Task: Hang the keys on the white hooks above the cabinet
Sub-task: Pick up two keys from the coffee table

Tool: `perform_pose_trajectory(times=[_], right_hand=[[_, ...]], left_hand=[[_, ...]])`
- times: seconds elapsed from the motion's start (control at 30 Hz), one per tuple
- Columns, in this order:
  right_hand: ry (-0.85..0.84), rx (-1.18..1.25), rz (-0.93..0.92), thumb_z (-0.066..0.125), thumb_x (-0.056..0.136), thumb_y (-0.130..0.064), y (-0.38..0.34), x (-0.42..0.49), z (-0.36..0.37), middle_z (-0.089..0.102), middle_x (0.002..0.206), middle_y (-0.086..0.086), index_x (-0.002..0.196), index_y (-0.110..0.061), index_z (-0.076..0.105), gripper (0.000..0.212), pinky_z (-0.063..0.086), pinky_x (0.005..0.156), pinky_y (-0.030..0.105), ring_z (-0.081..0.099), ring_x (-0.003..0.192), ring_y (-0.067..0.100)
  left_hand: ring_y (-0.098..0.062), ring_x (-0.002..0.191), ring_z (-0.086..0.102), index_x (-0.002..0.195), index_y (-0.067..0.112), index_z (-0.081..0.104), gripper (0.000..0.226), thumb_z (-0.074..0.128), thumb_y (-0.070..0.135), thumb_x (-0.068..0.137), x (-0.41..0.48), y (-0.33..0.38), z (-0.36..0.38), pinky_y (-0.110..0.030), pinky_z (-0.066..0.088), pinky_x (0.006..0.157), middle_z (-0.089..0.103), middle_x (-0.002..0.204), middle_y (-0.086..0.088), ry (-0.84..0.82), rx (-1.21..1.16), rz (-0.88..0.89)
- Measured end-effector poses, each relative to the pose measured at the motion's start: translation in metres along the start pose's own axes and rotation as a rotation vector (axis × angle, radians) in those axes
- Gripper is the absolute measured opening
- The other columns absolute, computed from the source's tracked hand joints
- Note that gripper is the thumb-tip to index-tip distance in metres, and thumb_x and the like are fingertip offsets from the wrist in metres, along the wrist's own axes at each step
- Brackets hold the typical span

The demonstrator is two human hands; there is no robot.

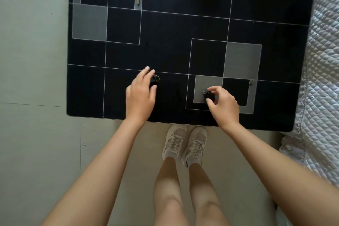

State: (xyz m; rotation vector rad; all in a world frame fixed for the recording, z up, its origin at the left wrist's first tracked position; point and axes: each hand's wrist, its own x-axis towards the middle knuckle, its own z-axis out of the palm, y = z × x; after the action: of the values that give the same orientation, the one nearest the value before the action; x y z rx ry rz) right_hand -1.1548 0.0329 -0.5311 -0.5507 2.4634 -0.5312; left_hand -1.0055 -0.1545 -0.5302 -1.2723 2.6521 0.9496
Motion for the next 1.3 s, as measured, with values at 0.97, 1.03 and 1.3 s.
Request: perform_pose_trajectory(times=[0.97, 1.03, 1.3], right_hand=[[-0.102, 0.491, -0.009, 0.068, 0.084, -0.009, -0.048, -0.057, -0.061, 0.063, 0.109, -0.005, 0.114, -0.018, 0.062, 0.031, 0.052, 0.085, 0.019, 0.059, 0.102, 0.008], [-0.089, 0.521, -0.035, 0.068, 0.084, -0.01, -0.059, -0.068, -0.082, 0.064, 0.111, -0.003, 0.115, -0.018, 0.062, 0.032, 0.053, 0.087, 0.024, 0.059, 0.104, 0.01], [0.079, 0.655, -0.165, 0.069, 0.084, -0.012, -0.098, -0.128, -0.202, 0.062, 0.107, -0.015, 0.115, -0.024, 0.062, 0.034, 0.051, 0.08, 0.013, 0.061, 0.098, 0.001]], left_hand=[[-0.004, 0.077, 0.07, 0.107, 0.021, 0.065, 0.027, 0.074, 0.018, 0.081, -0.041, 0.075, -0.043, -0.012, 0.05, 0.058, 0.072, 0.094, 0.001, -0.203, -0.779, -0.373], [-0.004, 0.08, 0.07, 0.108, 0.023, 0.064, 0.027, 0.073, 0.019, 0.082, -0.054, 0.098, -0.067, -0.012, 0.049, 0.058, 0.072, 0.095, 0.002, -0.219, -0.828, -0.347], [-0.008, 0.091, 0.069, 0.111, 0.025, 0.064, 0.029, 0.071, 0.021, 0.083, -0.103, 0.208, -0.165, -0.018, 0.048, 0.069, 0.072, 0.099, 0.003, -0.241, -0.94, -0.163]])
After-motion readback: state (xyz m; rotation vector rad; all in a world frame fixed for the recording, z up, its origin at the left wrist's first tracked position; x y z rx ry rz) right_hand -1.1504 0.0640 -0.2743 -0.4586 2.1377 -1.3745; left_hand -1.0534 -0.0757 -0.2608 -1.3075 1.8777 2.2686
